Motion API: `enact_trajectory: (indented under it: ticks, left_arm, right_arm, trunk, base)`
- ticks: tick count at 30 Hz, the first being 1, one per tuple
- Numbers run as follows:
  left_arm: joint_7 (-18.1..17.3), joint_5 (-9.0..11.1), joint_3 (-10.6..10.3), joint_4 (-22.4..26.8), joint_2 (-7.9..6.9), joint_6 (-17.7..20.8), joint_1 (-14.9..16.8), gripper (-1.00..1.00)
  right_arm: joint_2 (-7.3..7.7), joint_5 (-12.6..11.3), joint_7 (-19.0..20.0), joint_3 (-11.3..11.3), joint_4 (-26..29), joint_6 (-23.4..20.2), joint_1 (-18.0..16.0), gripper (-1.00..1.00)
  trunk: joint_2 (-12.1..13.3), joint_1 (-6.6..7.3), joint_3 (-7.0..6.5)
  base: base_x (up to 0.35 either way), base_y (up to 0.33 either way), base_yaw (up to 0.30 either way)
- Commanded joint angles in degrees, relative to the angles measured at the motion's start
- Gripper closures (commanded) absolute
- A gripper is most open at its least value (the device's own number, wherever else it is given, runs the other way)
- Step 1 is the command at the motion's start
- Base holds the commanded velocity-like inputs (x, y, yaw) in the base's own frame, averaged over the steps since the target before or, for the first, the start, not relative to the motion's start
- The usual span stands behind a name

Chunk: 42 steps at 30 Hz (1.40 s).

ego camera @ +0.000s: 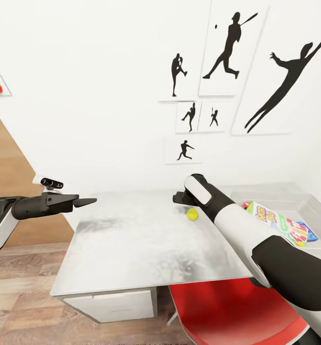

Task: Put all the toys in the child's room - the three board games (two on the bed and one on the table), the two jigsaw puzzles on the table, and the tennis ball on the table - inside the toy box on the table in the child's room.

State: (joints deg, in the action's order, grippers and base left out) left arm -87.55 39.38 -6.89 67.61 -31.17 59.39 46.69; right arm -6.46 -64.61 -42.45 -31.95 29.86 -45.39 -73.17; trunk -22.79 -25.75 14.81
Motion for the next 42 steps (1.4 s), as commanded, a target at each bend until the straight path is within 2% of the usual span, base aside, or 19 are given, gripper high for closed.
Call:
enact_trajectory:
  ticks: [1,15,23,38,42]
  left_arm:
    - [-0.3,0.1,-0.2,0.0,-0.06,0.6,0.1,-1.00]
    - [-0.3,0.1,-0.2,0.0,-0.03,0.6,0.1,-1.00]
    - [-0.3,0.1,-0.2,0.0,-0.04,0.6,0.1,-1.00]
    - [-0.3,0.1,-0.1,0.0,-0.10,0.6,0.2,-1.00]
    - [-0.3,0.1,-0.1,0.0,-0.08,0.6,1.5,-1.00]
  right_arm:
    - [0.07,-0.6,-0.5,-0.3,0.0,0.0,-0.1,-1.00]
    - [0.30,-0.7,-0.5,-0.3,0.2,-0.1,0.0,-1.00]
    - [0.20,-0.6,-0.5,-0.2,0.7,-0.1,0.0,-1.00]
    - [0.10,-0.6,-0.5,0.0,0.7,-0.1,-0.2,-1.00]
    - [0.12,-0.6,-0.5,0.0,0.8,-0.1,-0.7,-1.00]
  trunk:
    - [-0.1,-0.03,0.21]
    - [-0.1,-0.03,1.20]
    - [-0.1,-0.03,1.48]
    - [-0.1,-0.03,2.83]
    - [-0.1,-0.03,3.20]
  base:
    - [0.000,0.000,0.026]
    - [0.000,0.000,-0.074]
    - [0.000,0.000,-0.010]
    - [0.000,0.000,0.000]
    - [0.000,0.000,0.000]
